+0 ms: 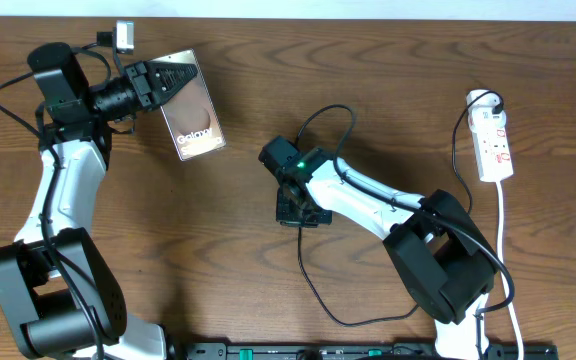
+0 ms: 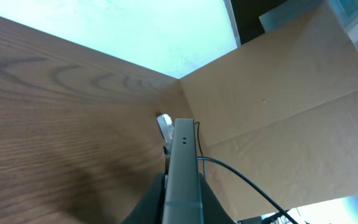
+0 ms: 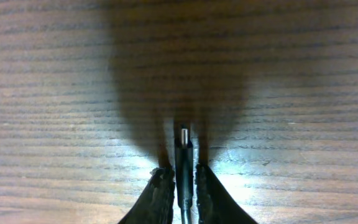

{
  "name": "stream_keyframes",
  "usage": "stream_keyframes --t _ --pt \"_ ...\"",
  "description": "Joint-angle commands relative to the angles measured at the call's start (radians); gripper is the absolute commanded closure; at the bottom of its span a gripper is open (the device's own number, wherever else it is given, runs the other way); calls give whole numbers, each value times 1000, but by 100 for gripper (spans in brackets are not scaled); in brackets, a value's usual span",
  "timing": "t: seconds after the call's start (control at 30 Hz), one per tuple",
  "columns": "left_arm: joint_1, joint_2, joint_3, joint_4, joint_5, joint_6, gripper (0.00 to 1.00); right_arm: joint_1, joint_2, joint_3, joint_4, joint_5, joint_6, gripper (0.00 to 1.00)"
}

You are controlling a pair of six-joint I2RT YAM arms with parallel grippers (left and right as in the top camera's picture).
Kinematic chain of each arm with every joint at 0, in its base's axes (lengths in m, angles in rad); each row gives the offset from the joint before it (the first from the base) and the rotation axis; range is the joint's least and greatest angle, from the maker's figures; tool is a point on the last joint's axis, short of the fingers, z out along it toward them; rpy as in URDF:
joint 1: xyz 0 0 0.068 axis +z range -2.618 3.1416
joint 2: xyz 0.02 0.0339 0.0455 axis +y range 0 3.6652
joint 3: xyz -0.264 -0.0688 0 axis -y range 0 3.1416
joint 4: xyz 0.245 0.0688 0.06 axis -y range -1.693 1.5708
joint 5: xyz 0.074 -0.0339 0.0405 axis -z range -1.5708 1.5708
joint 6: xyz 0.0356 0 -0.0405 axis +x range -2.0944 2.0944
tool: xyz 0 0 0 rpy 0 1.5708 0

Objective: Plug charger to phone and switch on socket
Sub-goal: 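Lift the cable plug with the right gripper toward the phone's bottom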

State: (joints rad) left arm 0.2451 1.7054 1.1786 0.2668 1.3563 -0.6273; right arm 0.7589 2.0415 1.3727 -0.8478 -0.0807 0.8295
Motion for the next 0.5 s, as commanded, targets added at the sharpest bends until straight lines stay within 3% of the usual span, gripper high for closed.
stream_keyframes --t 0.0,0.1,0.3,0.4,0.47 --pt "2 -26 20 8 27 7 93 0 19 2 2 23 16 90" --pt "2 -26 20 8 27 7 93 0 19 2 -1 23 16 99" --pt "2 -26 20 8 27 7 93 0 19 2 7 -4 -3 99" --pt "2 -26 20 8 28 7 93 -5 18 2 70 -116 -129 99" --pt "2 -26 20 8 28 6 92 -13 18 2 147 -295 -289 99"
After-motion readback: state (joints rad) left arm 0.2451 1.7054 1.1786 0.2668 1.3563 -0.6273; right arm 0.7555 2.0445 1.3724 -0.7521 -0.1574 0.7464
